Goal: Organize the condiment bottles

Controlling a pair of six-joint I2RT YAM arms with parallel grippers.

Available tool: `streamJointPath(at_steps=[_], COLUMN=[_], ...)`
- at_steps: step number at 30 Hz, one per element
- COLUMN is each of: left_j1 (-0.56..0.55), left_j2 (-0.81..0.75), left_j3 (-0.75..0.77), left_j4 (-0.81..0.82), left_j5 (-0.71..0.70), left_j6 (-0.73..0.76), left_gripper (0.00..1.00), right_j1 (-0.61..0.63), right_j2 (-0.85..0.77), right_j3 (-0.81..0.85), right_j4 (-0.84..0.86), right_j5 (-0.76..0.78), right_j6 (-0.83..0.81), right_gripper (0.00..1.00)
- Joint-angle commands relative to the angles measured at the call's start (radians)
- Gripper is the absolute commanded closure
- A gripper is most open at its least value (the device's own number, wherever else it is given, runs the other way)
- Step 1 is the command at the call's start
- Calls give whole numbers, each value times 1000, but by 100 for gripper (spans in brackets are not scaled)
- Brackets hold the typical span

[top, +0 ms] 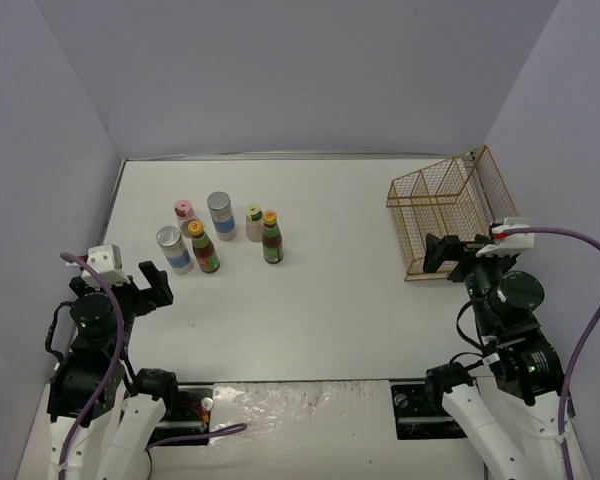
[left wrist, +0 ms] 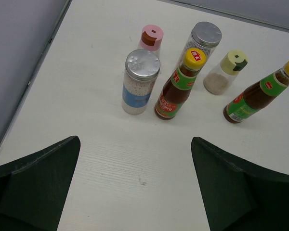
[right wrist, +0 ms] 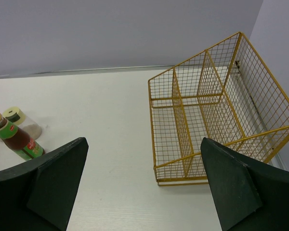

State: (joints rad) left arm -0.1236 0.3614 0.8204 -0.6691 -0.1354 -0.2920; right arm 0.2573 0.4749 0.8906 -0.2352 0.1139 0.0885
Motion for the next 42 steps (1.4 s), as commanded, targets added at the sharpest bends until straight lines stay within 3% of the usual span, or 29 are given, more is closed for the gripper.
streamJointPath(at_steps=[1, 10, 17, 34, 42], left_j1=[-7, -7, -8, -10, -10], left_j2=[13, 8, -1, 26, 34], left_j3=[5, 3, 2, 3, 5], left_j4=[74, 71, 69, 61, 59], left_j5=[-6, -22, -38, -38, -36], left_j6=[-7, 1, 2, -3, -1], left_gripper=[3, 3, 3, 3, 3], right_j1=[8, 9, 26, 435, 504], right_j2=[83, 236, 510, 1001, 1190], right_j3=[13, 143, 288, 377, 473], right_j4=[67, 18, 21, 421, 523], right_j5=[7, 17, -185, -244, -270], right_j6=[34, 125, 193, -8, -69], right_gripper=[0, 0, 0, 0, 3])
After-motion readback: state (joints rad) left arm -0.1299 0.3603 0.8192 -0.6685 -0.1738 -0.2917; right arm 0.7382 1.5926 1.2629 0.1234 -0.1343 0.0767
